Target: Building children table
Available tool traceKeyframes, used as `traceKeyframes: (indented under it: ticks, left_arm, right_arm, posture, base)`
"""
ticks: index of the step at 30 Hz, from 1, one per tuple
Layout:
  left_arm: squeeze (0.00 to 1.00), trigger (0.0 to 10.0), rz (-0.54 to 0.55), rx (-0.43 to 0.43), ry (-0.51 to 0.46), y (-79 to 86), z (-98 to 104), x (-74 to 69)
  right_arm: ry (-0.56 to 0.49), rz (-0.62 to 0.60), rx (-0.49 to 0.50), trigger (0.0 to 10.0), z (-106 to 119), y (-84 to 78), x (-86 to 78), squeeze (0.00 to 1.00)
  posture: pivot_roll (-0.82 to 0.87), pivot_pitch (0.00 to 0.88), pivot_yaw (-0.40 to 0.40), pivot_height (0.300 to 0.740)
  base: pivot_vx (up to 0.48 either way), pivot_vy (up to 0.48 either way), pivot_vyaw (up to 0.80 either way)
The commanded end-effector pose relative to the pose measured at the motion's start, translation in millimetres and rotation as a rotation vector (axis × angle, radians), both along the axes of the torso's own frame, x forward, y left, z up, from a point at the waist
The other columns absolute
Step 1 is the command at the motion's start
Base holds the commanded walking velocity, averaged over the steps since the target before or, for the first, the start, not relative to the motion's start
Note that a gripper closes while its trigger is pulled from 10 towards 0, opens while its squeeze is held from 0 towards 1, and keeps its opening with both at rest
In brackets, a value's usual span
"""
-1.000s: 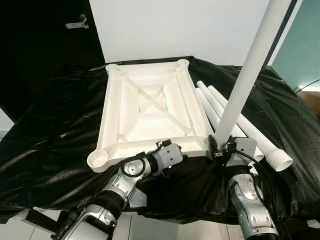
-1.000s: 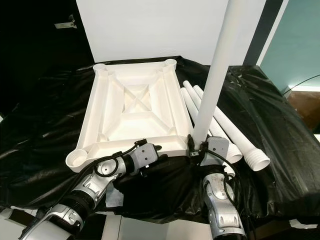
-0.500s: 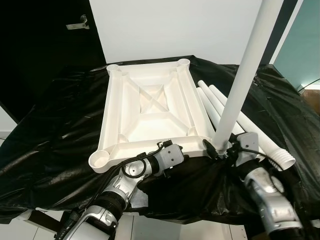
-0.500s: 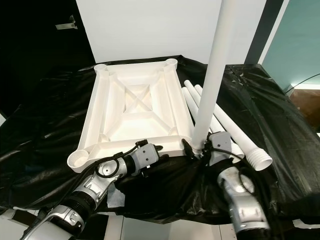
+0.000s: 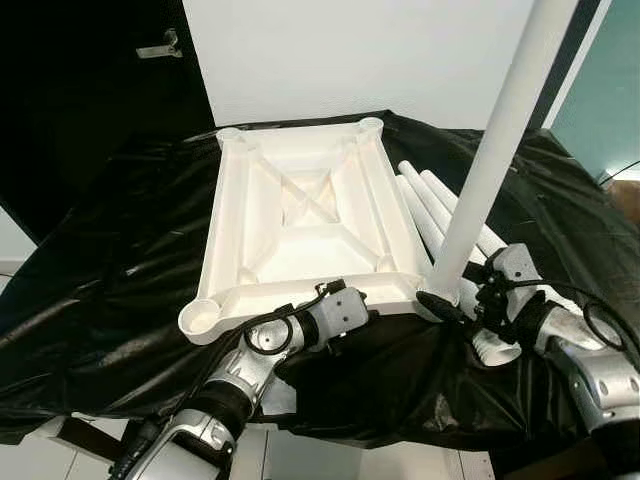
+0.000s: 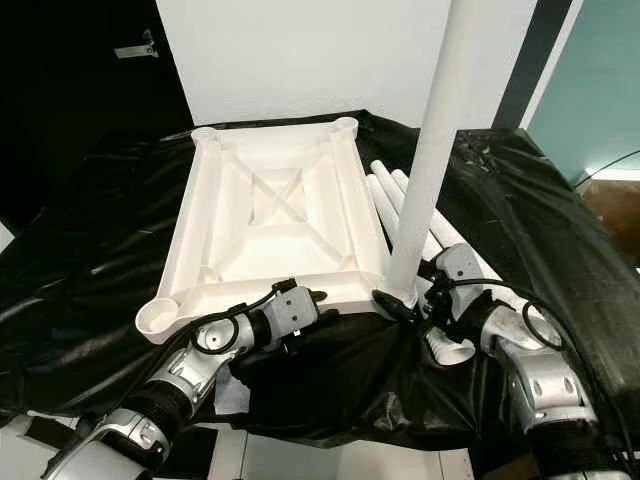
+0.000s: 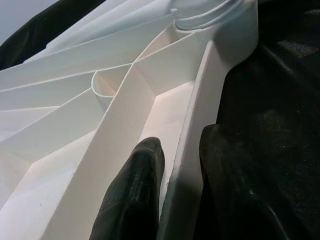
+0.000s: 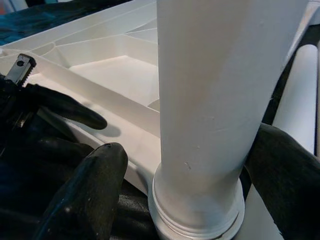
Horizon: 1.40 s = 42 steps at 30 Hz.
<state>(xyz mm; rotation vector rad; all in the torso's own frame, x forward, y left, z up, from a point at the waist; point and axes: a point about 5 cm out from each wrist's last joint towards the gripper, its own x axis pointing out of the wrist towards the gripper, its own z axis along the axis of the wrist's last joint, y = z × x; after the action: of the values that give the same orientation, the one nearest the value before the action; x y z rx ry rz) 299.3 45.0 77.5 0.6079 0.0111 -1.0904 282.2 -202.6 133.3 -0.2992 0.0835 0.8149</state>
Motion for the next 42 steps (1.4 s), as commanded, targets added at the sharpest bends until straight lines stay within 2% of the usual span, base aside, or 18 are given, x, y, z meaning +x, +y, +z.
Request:
traceKeyframes:
  ticks: [1, 2, 3, 9, 12, 15, 18, 19, 21, 23, 24, 27, 34, 35, 36, 37, 41, 42]
  left_arm:
    - [0.00, 10.0, 0.051, 0.107, 0.147, 11.1, -40, -16.4]
    - [0.00, 10.0, 0.052, 0.107, 0.147, 11.3, -40, -16.3]
    - [0.00, 10.0, 0.054, 0.107, 0.145, 11.8, -39, -15.1]
    - [0.00, 10.0, 0.055, 0.111, 0.142, 13.9, -38, -14.0]
    - [0.00, 10.0, 0.049, 0.113, 0.138, 13.1, -37, -13.3]
    - [0.00, 10.0, 0.050, 0.112, 0.137, 13.1, -36, -12.9]
    - [0.00, 10.0, 0.050, 0.113, 0.136, 14.1, -36, -13.3]
    - [0.00, 10.0, 0.050, 0.113, 0.136, 14.1, -36, -13.3]
    - [0.00, 10.0, 0.048, 0.115, 0.138, 14.7, -37, -13.9]
    - [0.00, 10.0, 0.048, 0.117, 0.139, 15.0, -37, -13.9]
    - [0.00, 10.0, 0.048, 0.117, 0.140, 15.0, -37, -13.9]
    - [0.00, 10.0, 0.035, 0.118, 0.136, 12.9, -36, -13.4]
    - [0.00, 10.0, 0.027, 0.119, 0.136, 12.0, -35, -13.5]
    - [0.00, 10.0, 0.026, 0.120, 0.137, 12.0, -36, -14.1]
    - [0.00, 10.0, 0.026, 0.120, 0.137, 12.0, -36, -14.1]
    - [0.00, 10.0, 0.027, 0.121, 0.139, 12.0, -37, -14.5]
    - [0.00, 10.0, 0.029, 0.121, 0.141, 11.5, -37, -14.2]
    - [0.00, 10.0, 0.030, 0.120, 0.140, 10.9, -37, -13.3]
  right_arm:
    - [0.041, 0.098, -0.015, 10.0, -8, 12.2, -2.0, 0.00]
    - [0.043, 0.103, -0.020, 10.0, -7, 11.3, -0.5, 0.00]
    - [0.054, 0.131, -0.020, 0.0, -6, 11.8, 0.2, 0.00]
    - [0.114, 0.166, 0.010, 0.0, -10, 13.4, -1.5, 0.00]
    - [0.157, 0.095, 0.116, 0.0, -28, 24.3, -10.2, 0.00]
    - [0.153, 0.061, 0.150, 0.0, -32, 28.4, -11.9, 0.00]
    - [0.099, -0.183, 0.291, 0.0, -44, 47.1, -17.6, 0.00]
    - [0.099, -0.183, 0.291, 0.0, -44, 47.1, -17.6, 0.00]
    - [0.057, -0.333, 0.365, 0.0, -47, 54.6, -21.3, 0.00]
    - [-0.026, -0.450, 0.375, 0.0, -44, 55.3, -23.1, 0.00]
    - [-0.046, -0.473, 0.374, 0.0, -44, 55.1, -23.5, 0.00]
    - [-0.104, -0.667, 0.392, 0.0, -44, 53.0, -28.6, 0.00]
    - [-0.116, -0.708, 0.390, 0.0, -44, 57.9, -31.4, 0.00]
    - [-0.110, -0.694, 0.376, 9.0, -44, 59.6, -30.9, 0.00]
    - [-0.110, -0.694, 0.376, 9.0, -44, 59.6, -30.9, 0.00]
    - [-0.115, -0.676, 0.359, 10.0, -43, 60.3, -29.3, 0.00]
    - [-0.154, -0.621, 0.345, 10.0, -36, 56.8, -24.1, 0.00]
    - [-0.168, -0.572, 0.320, 10.0, -32, 50.9, -19.6, 1.00]
  posture:
    - [-0.03, 0.020, -0.031, 0.740]
    - [-0.03, 0.020, -0.031, 0.740]
    - [-0.03, 0.019, -0.026, 0.740]
    - [-0.03, 0.022, -0.018, 0.740]
    - [-0.03, 0.021, -0.013, 0.740]
    - [-0.03, 0.021, -0.013, 0.740]
    - [-0.03, 0.026, -0.012, 0.740]
    - [-0.03, 0.026, -0.012, 0.740]
    - [-0.03, 0.028, -0.010, 0.740]
    - [-0.04, 0.027, -0.006, 0.740]
    - [-0.04, 0.027, -0.006, 0.740]
    - [-0.04, 0.029, 0.002, 0.740]
    - [-0.05, 0.035, 0.006, 0.740]
    - [-0.05, 0.033, 0.005, 0.740]
    - [-0.05, 0.033, 0.005, 0.740]
    - [-0.05, 0.032, 0.004, 0.740]
    - [-0.05, 0.028, 0.004, 0.740]
    - [-0.06, 0.024, 0.004, 0.740]
  base:
    - [0.000, 0.000, 0.00]
    - [0.000, 0.000, 0.00]
    - [0.000, 0.000, 0.00]
    - [0.000, 0.000, 0.00]
    - [0.000, 0.000, 0.00]
    - [0.000, 0.000, 0.00]
    - [0.000, 0.000, 0.00]
    - [0.000, 0.000, 0.00]
    - [0.000, 0.000, 0.00]
    - [0.000, 0.000, 0.00]
    - [0.000, 0.000, 0.00]
    - [0.000, 0.000, 0.00]
    - [0.000, 0.000, 0.00]
    - [0.000, 0.000, 0.00]
    - [0.000, 0.000, 0.00]
    - [0.000, 0.000, 0.00]
    - [0.000, 0.000, 0.00]
    - [0.000, 0.000, 0.00]
